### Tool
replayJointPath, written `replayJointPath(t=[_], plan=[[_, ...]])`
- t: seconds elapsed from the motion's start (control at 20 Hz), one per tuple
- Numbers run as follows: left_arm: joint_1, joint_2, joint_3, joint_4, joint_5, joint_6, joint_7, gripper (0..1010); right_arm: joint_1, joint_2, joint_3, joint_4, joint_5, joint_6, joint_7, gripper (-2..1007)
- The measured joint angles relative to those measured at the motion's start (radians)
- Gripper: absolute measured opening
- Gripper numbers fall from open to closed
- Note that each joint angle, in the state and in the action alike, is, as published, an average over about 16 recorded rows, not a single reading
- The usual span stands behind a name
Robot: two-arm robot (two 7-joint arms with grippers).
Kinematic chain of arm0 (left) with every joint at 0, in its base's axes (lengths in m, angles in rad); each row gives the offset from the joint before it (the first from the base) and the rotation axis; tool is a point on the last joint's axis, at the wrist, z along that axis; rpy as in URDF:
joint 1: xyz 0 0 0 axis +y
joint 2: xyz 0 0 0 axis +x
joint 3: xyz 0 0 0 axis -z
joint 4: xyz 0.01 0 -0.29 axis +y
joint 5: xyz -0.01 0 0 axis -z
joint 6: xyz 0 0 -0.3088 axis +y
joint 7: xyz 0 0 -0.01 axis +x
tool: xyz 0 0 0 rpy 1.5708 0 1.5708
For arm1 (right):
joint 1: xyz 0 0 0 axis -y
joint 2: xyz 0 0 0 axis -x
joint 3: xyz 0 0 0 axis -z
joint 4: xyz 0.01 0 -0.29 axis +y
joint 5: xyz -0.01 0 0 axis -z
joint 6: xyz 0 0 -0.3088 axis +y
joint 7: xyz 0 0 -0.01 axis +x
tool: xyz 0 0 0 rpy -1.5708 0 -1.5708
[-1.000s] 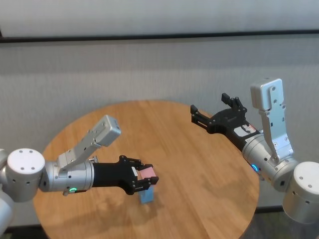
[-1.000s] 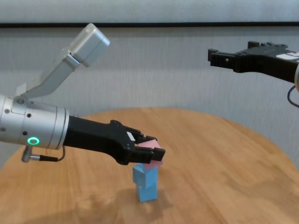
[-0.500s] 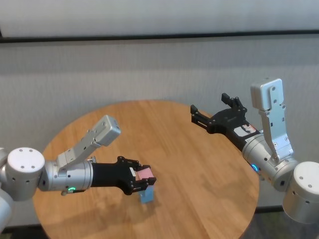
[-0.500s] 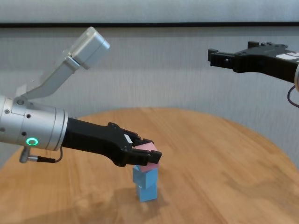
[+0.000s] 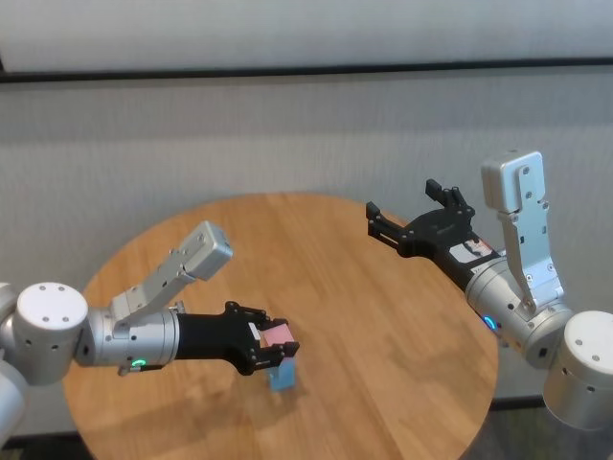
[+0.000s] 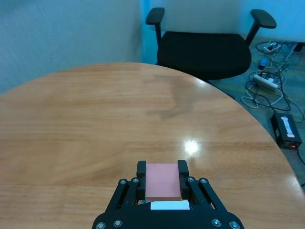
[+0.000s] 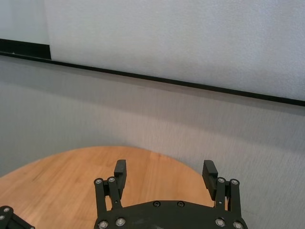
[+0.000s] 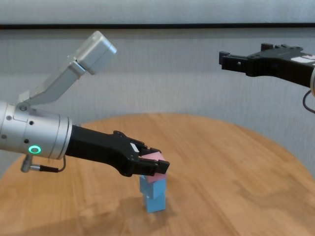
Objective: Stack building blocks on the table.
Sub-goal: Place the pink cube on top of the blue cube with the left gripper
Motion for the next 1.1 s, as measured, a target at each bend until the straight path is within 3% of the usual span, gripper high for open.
replayJointPath(t=[0.6, 1.1], plan=[[-0.006, -0.003, 0.007, 0.011, -0.008, -0.003, -0.001, 420, 0.000, 0.000, 0.000, 0.000, 0.000, 0.000, 0.000, 1004], [-0.004, -0.002, 0.005, 0.008, -0.007, -0.005, 0.001, 660, 0.000, 0.000, 0.000, 0.000, 0.000, 0.000, 0.000, 1005]])
